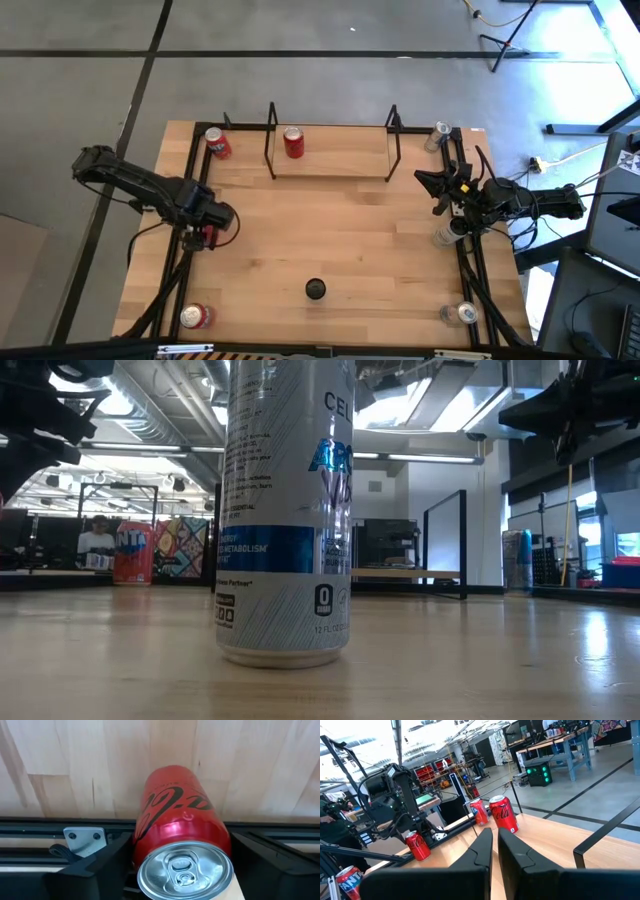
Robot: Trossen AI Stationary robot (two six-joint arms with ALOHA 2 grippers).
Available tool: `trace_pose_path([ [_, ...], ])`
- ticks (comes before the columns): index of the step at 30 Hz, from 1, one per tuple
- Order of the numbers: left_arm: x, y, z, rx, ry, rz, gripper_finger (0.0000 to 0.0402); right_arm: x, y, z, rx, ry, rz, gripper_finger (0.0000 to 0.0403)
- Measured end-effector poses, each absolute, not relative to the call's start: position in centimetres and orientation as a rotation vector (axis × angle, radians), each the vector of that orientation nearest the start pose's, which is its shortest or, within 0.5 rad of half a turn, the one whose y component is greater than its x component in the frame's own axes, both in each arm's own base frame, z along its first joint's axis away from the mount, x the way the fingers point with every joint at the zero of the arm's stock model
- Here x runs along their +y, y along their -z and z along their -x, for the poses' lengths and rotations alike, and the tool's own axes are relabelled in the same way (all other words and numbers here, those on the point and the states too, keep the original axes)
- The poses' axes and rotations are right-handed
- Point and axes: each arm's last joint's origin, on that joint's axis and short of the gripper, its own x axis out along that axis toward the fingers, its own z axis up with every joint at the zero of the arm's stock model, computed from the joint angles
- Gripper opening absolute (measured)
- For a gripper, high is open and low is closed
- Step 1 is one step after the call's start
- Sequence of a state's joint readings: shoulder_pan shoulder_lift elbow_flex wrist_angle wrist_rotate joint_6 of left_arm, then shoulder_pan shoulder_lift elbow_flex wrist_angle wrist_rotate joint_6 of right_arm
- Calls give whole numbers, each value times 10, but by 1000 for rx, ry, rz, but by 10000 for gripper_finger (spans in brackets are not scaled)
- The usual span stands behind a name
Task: Place canned beverage on shelf
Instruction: Put the red soda can on the shelf and align it with the other red soda can
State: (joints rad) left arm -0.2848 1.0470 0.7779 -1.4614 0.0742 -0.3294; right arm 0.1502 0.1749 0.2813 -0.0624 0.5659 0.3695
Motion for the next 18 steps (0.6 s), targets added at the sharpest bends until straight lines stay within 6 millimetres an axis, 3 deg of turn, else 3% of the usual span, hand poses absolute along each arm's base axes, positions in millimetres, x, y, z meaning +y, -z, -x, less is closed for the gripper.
trace_pose_path([
  [5, -37, -233, -121, 1731, -28, 64, 245, -2, -239, -91, -118, 403, -380, 19],
  [9, -38, -251, -133, 1664, -42, 74, 245, -2, -239, -91, -119, 403, -380, 19],
  [13, -37, -273, -158, 1613, -71, 50, 245, -2, -239, -91, -119, 403, -380, 19],
  [18, -34, -292, -204, 1583, -25, -43, 245, -2, -239, -91, -115, 395, -379, 19],
])
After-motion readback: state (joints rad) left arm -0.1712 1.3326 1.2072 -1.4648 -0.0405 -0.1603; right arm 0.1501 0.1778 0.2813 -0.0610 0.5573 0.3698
